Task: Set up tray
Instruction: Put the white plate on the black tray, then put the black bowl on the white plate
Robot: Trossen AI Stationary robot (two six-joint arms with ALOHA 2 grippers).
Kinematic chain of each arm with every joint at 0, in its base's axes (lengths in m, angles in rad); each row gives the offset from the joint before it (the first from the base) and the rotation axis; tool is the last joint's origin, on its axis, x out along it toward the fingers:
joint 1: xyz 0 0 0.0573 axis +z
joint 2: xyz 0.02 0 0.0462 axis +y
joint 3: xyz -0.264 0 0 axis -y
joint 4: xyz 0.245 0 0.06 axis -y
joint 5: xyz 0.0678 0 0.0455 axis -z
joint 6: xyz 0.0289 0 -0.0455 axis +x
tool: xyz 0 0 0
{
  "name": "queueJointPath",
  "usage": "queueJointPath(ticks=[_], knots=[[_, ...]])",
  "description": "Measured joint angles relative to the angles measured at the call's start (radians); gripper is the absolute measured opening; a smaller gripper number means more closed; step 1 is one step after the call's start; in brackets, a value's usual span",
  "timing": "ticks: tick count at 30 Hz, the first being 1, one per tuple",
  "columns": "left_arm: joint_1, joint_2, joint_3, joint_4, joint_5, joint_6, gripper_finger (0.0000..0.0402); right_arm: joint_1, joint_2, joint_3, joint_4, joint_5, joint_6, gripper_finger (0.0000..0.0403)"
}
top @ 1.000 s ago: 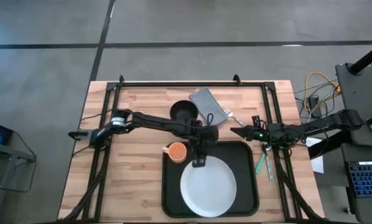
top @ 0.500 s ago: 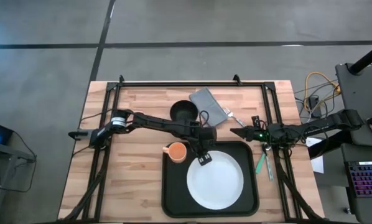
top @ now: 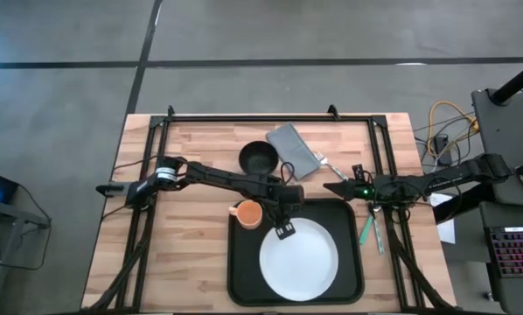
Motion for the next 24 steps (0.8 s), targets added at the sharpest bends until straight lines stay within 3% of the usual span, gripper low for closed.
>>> queueJointPath(ticks=[10,15,21,24], knots=[[0.001,-0.008,0.002,0.018,-0.039,0.062,0.0119,0.0,0.0,0.0,-0.011,0.002,0.003,0.0068],[0.007,-0.064,0.041,-0.032,-0.053,0.113,0.0125,0.0,0.0,0.0,-0.012,0.003,0.003,0.0068],[0.06,-0.129,0.091,-0.227,-0.275,0.168,0.0125,0.0,0.0,0.0,-0.021,0.004,0.003,0.0068],[0.128,-0.146,0.082,-0.27,-0.267,0.17,0.0125,0.0,0.0,0.0,-0.025,0.004,0.026,0.0068]])
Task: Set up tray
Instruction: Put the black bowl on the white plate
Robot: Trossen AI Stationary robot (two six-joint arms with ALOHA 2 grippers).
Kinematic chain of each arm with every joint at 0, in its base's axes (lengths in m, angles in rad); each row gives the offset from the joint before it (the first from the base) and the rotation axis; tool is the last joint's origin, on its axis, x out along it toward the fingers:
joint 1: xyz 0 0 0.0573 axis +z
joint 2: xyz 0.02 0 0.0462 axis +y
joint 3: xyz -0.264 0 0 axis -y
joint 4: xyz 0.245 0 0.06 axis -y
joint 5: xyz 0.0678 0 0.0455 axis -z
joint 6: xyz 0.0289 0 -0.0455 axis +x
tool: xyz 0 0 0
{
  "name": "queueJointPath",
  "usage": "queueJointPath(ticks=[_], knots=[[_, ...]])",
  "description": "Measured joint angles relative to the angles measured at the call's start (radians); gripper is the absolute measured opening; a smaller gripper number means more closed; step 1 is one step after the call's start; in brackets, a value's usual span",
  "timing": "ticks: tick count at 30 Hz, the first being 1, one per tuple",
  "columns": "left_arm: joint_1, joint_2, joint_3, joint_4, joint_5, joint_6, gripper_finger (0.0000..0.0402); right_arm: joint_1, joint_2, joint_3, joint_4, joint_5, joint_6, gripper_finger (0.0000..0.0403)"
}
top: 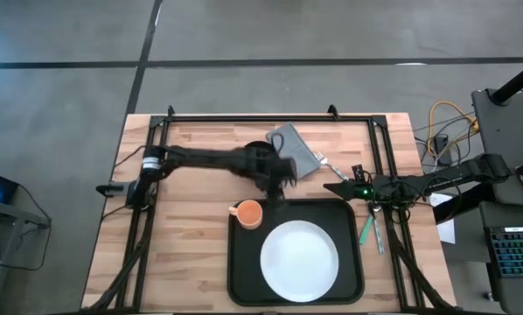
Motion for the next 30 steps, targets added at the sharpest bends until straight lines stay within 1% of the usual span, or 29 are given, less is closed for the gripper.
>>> queueJointPath(ticks=[2,4,6,9,11,17,22,24,30], knots=[[0.046,-0.001,-0.008,-0.01,0.008,0.02,0.0125,0.0,0.0,0.0,0.0,0.0,0.002,0.0068],[0.083,0.001,-0.009,-0.007,0.008,0.083,0.0125,0.0,0.0,0.0,0.0,0.0,0.002,0.0068],[0.103,0.0,-0.009,-0.006,0.008,0.182,0.0125,0.0,0.0,0.0,0.0,0.0,-0.001,0.0068],[0.103,0.0,-0.009,-0.017,0.013,0.356,0.0125,0.0,0.0,0.0,0.0,0.0,-0.008,0.0068],[0.102,0.0,-0.009,-0.025,0.015,0.419,0.0125,0.0,0.0,0.0,0.0,0.0,-0.014,0.0068],[0.097,-0.001,-0.032,-0.019,0.029,0.454,0.0125,0.0,0.0,0.0,0.0,0.0,-0.103,0.0068],[0.076,-0.001,-0.054,-0.016,0.026,0.421,0.0125,0.0,0.0,0.0,0.0,0.011,-0.159,0.0068],[0.075,-0.001,-0.068,-0.005,0.003,0.399,0.0125,-0.001,0.0,0.0,-0.005,0.011,-0.175,0.0068],[0.079,-0.001,-0.107,0.021,-0.108,0.28,0.0125,-0.001,0.0,0.0,-0.044,0.013,-0.183,0.0068]])
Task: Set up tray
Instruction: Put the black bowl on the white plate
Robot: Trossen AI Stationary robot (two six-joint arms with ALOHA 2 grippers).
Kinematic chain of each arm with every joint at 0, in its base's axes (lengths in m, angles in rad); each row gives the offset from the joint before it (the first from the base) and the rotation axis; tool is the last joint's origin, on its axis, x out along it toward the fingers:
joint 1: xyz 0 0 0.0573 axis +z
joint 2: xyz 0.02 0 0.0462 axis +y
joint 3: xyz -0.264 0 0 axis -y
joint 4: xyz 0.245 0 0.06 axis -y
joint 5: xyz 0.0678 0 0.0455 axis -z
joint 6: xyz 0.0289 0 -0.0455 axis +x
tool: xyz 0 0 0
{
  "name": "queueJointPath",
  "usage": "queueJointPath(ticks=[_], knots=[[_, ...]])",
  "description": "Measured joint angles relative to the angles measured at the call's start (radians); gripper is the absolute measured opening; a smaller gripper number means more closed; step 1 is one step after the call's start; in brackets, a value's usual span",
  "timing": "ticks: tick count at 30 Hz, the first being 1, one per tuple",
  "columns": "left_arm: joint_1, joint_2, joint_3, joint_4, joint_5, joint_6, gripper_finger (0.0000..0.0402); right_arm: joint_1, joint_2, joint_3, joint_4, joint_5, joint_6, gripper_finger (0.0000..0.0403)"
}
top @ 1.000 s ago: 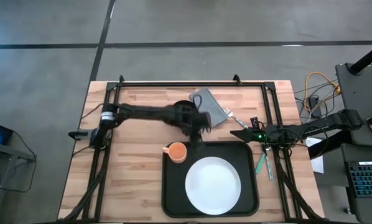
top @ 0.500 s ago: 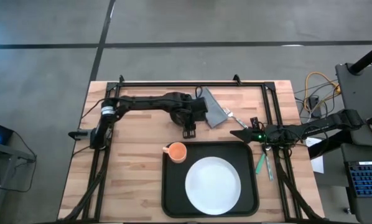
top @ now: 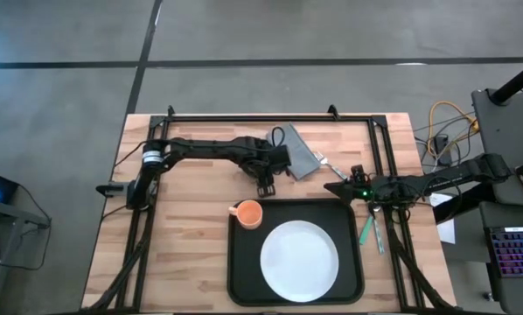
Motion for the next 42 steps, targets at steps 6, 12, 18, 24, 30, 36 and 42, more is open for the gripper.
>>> queueJointPath(ticks=[6,12,18,24,30,36,42], knots=[[-0.003,0.0,-0.012,0.018,-0.024,-0.033,0.0125,0.0,0.0,0.0,-0.03,0.014,-0.008,0.0068],[0.0,0.0,-0.065,0.05,-0.027,-0.038,0.0125,0.0,0.0,0.0,-0.054,0.023,-0.001,0.0068],[0.004,0.0,-0.138,0.104,-0.06,-0.038,0.0125,0.0,0.0,0.0,-0.053,0.023,0.015,0.0068],[0.015,0.0,-0.221,0.202,-0.061,-0.038,0.0125,0.0,0.0,0.0,-0.053,0.024,0.028,0.0068],[0.021,0.0,-0.275,0.252,-0.06,-0.038,0.0117,-0.001,0.0,0.0,-0.065,0.05,0.029,0.0068],[0.02,0.0,-0.266,0.25,-0.06,-0.038,0.0068,-0.002,0.0,0.0,-0.121,0.051,0.069,0.0068],[0.02,0.0,-0.244,0.251,-0.064,-0.029,0.0008,-0.002,0.0,0.0,-0.136,0.068,0.081,0.0068]])
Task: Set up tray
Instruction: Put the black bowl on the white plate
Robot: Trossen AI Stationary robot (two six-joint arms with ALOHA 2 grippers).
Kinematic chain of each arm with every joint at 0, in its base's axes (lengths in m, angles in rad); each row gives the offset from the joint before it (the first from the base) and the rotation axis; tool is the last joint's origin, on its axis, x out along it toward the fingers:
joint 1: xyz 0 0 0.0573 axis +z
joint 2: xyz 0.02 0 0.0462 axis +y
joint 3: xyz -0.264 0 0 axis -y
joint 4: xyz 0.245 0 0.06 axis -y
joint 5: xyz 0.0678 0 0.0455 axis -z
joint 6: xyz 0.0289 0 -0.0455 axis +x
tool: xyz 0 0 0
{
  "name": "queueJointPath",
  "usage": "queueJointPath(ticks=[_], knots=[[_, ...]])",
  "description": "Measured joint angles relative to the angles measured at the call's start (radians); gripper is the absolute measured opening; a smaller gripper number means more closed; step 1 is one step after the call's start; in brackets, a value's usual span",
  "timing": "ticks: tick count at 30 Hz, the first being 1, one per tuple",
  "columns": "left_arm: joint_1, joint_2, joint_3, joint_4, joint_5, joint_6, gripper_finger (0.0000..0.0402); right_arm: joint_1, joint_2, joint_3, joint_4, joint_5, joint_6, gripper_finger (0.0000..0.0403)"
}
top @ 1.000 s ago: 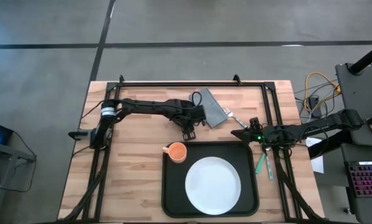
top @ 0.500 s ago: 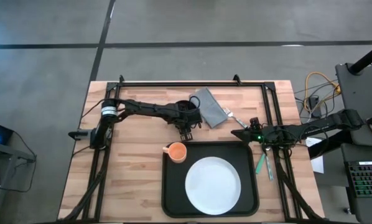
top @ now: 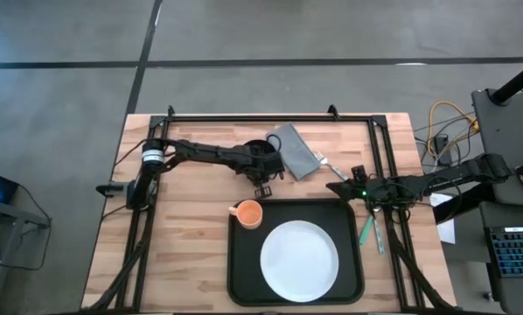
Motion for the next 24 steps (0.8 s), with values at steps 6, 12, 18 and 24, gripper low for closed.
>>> queueJointPath(ticks=[6,12,18,24], knots=[[-0.001,0.0,0.057,-0.015,0.035,0.045,0.0003,0.0,0.0,0.0,0.001,0.007,0.019,0.0068],[-0.018,0.0,0.206,-0.063,0.067,0.163,0.0002,0.0,0.0,0.0,0.002,0.007,0.019,0.0068],[-0.081,0.0,0.342,-0.182,0.068,0.504,0.0001,0.0,0.0,0.0,0.005,0.004,0.066,0.0068],[-0.172,0.0,0.402,-0.231,0.067,0.618,0.0001,0.0,0.0,0.0,0.001,0.004,0.158,0.0068]])
